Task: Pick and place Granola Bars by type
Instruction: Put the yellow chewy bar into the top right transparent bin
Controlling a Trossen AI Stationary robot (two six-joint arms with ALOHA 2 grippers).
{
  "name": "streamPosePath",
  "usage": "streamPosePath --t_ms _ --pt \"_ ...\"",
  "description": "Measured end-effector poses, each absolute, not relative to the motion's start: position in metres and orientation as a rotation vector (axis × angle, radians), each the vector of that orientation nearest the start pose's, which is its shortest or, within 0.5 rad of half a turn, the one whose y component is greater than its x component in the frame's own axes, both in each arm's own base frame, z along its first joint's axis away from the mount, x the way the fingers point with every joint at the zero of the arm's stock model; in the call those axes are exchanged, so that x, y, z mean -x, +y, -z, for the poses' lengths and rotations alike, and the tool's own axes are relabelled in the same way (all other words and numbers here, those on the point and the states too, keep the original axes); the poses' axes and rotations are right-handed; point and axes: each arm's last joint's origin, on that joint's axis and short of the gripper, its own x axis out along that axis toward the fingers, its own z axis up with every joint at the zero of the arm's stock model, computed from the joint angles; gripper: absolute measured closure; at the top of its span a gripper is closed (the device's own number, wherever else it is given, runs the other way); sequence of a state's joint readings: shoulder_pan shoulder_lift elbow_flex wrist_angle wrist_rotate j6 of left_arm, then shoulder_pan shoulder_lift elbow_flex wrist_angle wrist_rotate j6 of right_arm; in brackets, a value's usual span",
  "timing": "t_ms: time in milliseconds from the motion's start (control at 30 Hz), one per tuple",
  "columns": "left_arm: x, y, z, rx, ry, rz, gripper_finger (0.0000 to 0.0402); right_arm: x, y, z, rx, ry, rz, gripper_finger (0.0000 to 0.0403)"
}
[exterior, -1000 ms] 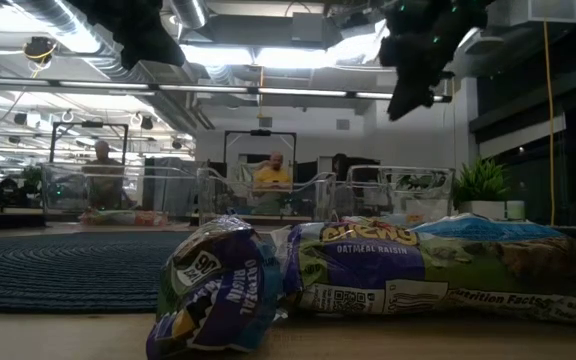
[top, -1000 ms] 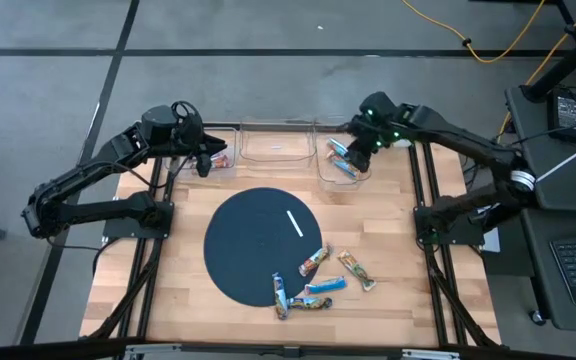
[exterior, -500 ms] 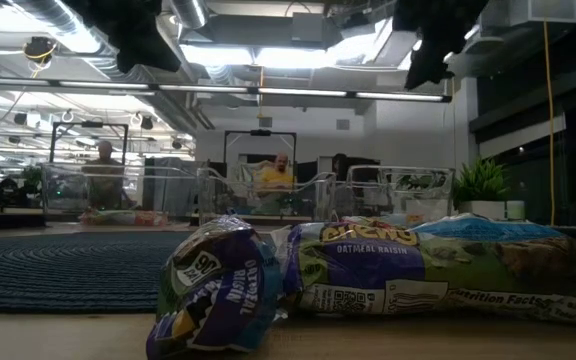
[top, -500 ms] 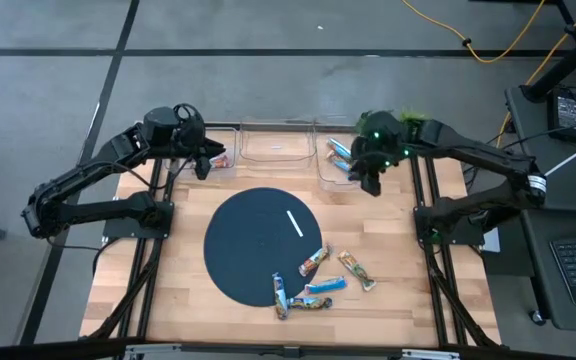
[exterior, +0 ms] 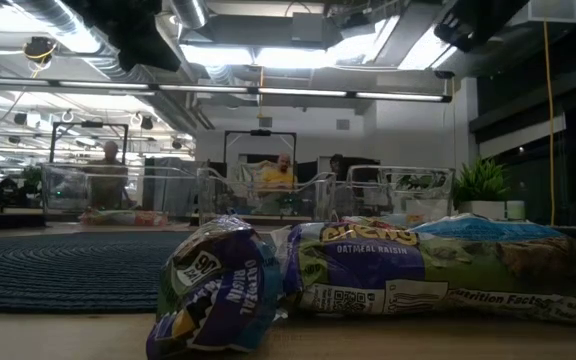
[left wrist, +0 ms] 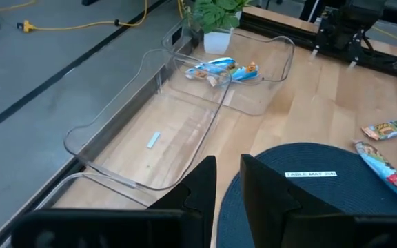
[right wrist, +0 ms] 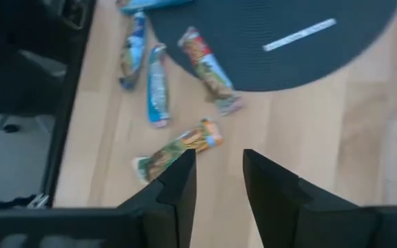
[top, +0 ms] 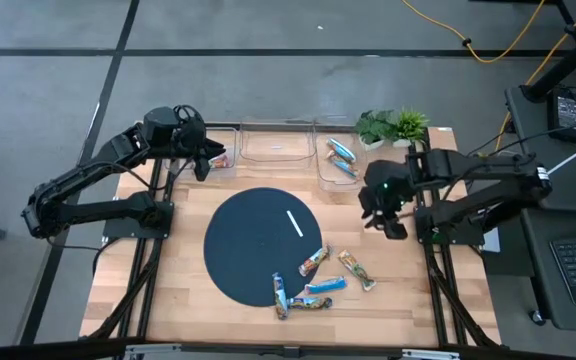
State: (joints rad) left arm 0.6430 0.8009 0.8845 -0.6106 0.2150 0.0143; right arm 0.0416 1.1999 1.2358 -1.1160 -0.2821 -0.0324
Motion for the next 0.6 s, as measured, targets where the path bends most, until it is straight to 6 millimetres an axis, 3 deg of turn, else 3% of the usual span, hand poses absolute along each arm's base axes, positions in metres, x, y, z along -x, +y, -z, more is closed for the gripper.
streamPosePath --t_ms 300,600 --pt "-0.130 0.090 -0.325 0.164 0.494 -0.404 0.0341 -0.211 0.036 -0.324 -0.210 1.123 -0.302 0.0280" --pt "-0.130 0.090 -0.325 0.172 0.493 -0.406 0.0341 -0.217 0.053 -0.285 -0.562 1.192 -0.267 0.0280"
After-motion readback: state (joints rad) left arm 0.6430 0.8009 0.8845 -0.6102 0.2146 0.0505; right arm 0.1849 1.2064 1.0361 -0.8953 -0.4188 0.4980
